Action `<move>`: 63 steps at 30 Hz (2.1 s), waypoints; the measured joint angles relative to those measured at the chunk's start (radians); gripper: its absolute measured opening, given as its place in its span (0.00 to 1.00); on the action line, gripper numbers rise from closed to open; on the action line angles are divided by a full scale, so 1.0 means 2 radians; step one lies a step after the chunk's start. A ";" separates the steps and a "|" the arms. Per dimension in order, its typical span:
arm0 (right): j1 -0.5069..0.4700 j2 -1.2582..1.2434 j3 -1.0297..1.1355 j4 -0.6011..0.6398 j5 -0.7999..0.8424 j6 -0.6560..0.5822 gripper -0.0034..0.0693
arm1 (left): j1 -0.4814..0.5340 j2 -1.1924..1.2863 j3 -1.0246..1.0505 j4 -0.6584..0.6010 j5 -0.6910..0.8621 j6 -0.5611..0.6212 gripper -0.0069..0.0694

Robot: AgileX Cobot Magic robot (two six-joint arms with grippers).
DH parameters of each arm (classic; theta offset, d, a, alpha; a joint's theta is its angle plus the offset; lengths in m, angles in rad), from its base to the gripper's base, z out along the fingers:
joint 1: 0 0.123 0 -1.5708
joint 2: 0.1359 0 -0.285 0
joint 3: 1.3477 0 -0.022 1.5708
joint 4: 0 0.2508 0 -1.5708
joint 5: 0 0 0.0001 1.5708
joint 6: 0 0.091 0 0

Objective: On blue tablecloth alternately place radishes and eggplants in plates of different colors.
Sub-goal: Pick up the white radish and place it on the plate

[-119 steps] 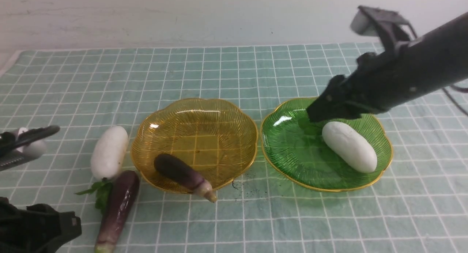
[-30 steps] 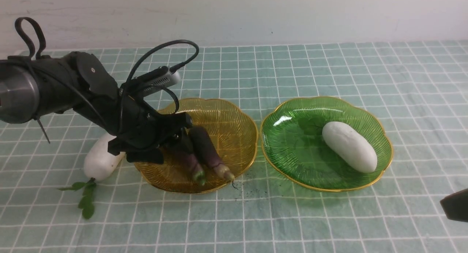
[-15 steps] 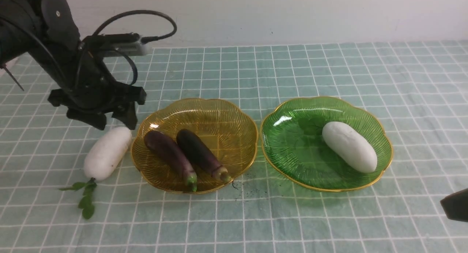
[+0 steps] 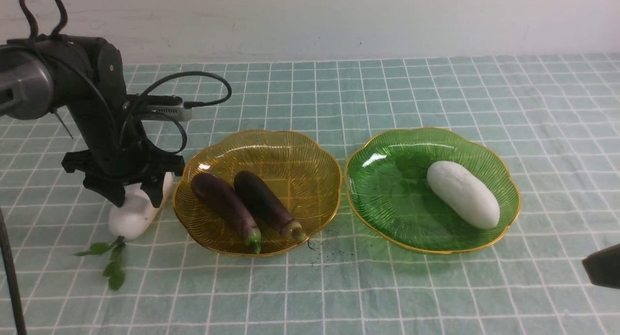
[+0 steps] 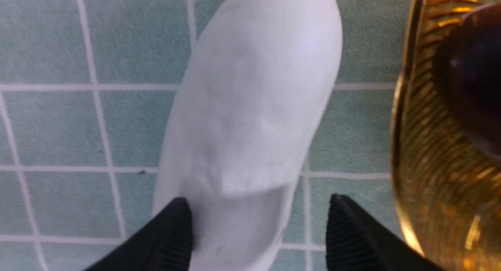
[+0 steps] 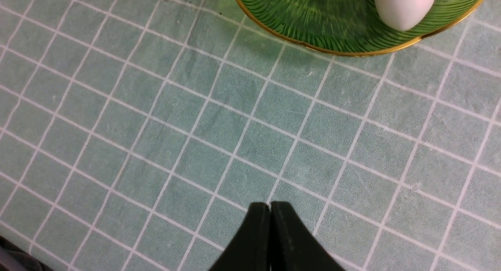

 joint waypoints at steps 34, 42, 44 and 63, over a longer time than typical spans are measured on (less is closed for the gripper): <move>0.000 0.000 0.000 0.001 -0.016 -0.002 0.03 | -0.072 -0.126 0.001 -0.027 0.008 0.013 0.08; 0.000 0.000 0.000 0.001 -0.009 -0.002 0.03 | -0.063 -0.124 0.001 0.050 0.015 -0.036 0.10; 0.000 0.000 0.000 0.002 -0.009 -0.002 0.03 | -0.054 -0.122 0.001 0.059 0.018 -0.043 0.12; 0.000 0.000 0.000 0.002 -0.009 -0.004 0.03 | 0.003 0.040 0.001 0.035 -0.018 -0.030 0.80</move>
